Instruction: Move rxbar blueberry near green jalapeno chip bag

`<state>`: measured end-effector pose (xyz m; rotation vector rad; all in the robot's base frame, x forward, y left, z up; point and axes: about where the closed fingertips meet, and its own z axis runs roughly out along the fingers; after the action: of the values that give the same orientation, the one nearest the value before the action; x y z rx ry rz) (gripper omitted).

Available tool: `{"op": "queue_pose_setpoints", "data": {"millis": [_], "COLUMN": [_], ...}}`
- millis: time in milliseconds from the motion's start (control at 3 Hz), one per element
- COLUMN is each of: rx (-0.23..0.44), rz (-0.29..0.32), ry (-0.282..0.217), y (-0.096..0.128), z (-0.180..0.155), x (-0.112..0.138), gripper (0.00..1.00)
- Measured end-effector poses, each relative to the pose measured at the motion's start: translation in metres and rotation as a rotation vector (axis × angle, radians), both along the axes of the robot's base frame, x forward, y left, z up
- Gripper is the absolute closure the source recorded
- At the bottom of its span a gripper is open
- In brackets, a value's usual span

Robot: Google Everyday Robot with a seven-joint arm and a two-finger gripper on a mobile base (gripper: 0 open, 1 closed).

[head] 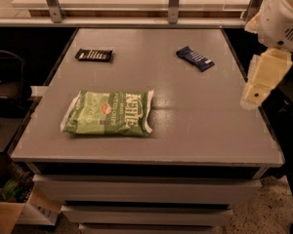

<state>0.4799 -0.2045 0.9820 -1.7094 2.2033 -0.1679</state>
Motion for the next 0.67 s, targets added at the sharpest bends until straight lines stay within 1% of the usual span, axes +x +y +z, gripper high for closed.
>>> {"op": "queue_pose_setpoints", "data": {"millis": [667], "rx": [-0.036], "rz": [0.082], "ry": [0.036], "y": [0.02], "z": [-0.039], "x": [0.094], "gripper": [0.0]}}
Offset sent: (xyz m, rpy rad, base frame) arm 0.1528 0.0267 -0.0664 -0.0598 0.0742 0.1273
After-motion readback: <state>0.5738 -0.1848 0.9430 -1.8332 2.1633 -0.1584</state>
